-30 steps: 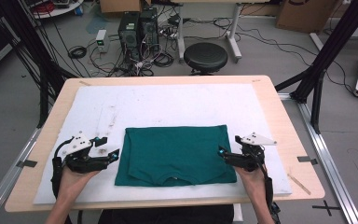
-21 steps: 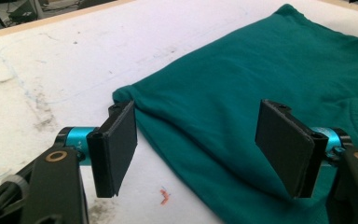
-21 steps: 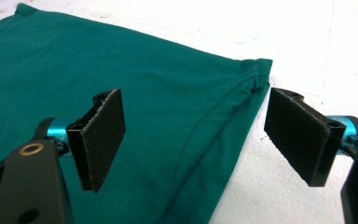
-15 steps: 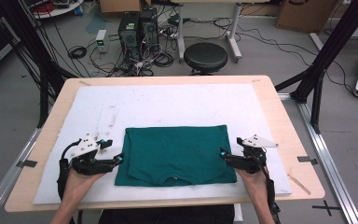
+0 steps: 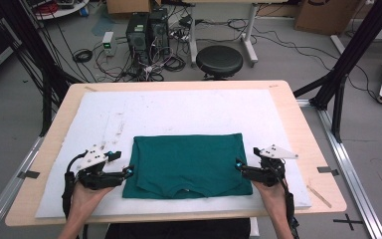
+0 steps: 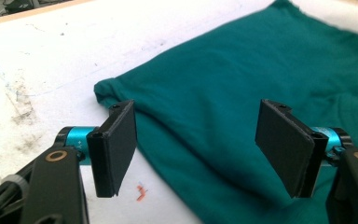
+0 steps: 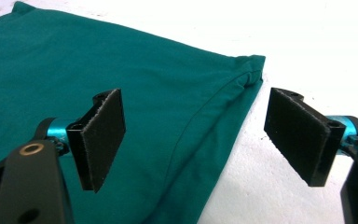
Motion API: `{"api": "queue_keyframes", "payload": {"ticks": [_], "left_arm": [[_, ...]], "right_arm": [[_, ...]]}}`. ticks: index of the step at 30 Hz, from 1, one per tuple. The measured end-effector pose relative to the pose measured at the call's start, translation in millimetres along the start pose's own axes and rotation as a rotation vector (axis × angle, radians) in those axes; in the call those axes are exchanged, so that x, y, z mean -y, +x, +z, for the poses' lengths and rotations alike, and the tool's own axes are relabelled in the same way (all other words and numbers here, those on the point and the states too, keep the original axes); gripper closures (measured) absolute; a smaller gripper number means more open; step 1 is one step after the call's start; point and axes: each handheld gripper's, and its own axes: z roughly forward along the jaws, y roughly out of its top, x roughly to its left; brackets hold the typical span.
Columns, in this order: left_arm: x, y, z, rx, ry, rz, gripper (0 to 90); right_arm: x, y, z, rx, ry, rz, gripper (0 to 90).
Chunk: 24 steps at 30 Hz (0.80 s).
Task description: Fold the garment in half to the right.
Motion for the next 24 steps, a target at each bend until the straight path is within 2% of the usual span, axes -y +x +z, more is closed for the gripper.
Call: {"api": "queue_keyframes", "payload": {"ticks": [2, 5, 9, 12, 18, 24], "left_arm": [[0.7, -2.9, 0.8, -0.013, 0.011, -0.014, 29.4], [5.3, -8.8, 3.6, -0.07, 0.035, -0.022, 29.4], [13.1, -15.0, 11.0, -0.095, 0.092, -0.058, 26.9], [16.7, -21.2, 16.9, -0.088, 0.132, -0.068, 25.6], [23.8, -30.7, 26.0, -0.117, 0.199, -0.06, 25.4], [27.9, -29.7, 28.3, -0.092, 0.25, -0.071, 27.4]], "right_arm": [[0.5, 0.9, 0.9, 0.0, 0.004, -0.003, 20.8], [0.7, 2.8, 2.5, -0.004, 0.012, -0.006, 20.8], [0.2, 5.0, 3.7, -0.004, 0.014, -0.019, 20.8], [0.1, 5.5, 4.4, -0.005, 0.016, -0.02, 20.8], [-0.1, 6.4, 4.6, -0.007, 0.016, -0.022, 20.8], [0.2, 6.9, 3.8, -0.003, 0.015, -0.028, 20.8]]}}
